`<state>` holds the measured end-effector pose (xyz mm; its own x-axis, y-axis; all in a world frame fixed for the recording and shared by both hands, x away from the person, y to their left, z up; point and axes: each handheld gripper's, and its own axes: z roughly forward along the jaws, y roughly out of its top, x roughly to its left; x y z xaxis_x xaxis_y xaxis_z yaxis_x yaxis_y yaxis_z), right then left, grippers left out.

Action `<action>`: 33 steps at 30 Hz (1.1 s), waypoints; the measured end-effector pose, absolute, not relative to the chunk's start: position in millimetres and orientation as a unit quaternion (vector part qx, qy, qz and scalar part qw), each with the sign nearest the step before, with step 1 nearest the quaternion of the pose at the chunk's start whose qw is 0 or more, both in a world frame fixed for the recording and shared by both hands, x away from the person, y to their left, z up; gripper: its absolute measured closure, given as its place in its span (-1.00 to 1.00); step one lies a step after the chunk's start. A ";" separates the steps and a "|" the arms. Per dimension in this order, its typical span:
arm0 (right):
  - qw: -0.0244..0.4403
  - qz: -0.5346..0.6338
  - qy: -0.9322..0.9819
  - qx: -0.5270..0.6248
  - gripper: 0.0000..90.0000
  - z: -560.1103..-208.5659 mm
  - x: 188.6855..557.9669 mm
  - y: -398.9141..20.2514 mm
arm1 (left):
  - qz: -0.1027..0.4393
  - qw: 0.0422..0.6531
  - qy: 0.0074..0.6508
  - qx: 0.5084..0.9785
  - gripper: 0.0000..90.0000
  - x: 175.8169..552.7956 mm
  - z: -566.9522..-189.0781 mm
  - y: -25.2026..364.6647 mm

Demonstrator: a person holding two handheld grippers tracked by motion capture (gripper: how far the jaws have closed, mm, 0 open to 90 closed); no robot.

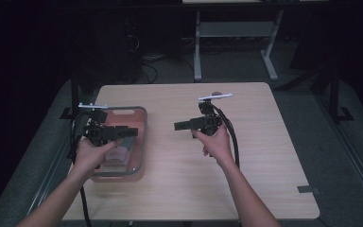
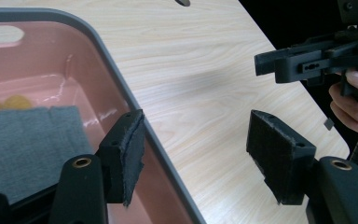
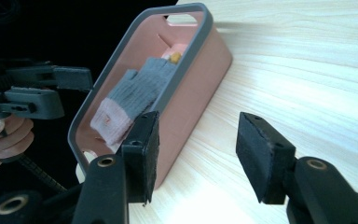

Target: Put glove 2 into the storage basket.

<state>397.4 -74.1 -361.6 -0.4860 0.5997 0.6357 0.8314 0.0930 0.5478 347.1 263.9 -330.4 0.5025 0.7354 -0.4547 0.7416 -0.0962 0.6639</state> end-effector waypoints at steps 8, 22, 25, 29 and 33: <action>0.122 -0.463 -0.720 -0.502 0.06 -365.3 394.5 -92.1 | -0.012 0.448 0.488 0.749 -0.19 346.6 -330.7 250.8; 0.113 -0.456 -0.716 -0.517 0.03 -373.0 390.8 -118.4 | -0.028 0.450 0.468 0.760 -0.22 345.6 -331.9 223.8; 0.112 -0.455 -0.714 -0.520 0.02 -374.6 390.1 -123.7 | -0.031 0.450 0.463 0.763 -0.23 346.3 -333.4 218.3; 0.110 -0.453 -0.711 -0.527 0.00 -376.2 389.3 -133.7 | -0.037 0.454 0.458 0.764 -0.24 346.1 -334.6 210.1; 0.108 -0.451 -0.709 -0.531 -0.01 -376.6 388.9 -140.3 | -0.040 0.456 0.454 0.764 -0.25 345.7 -335.3 203.8</action>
<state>388.9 -140.3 -376.6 -0.4133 0.6555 0.6321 0.8502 0.0292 0.5257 345.7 203.8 -335.3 0.5840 0.6581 -0.4752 0.7309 -0.1717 0.6605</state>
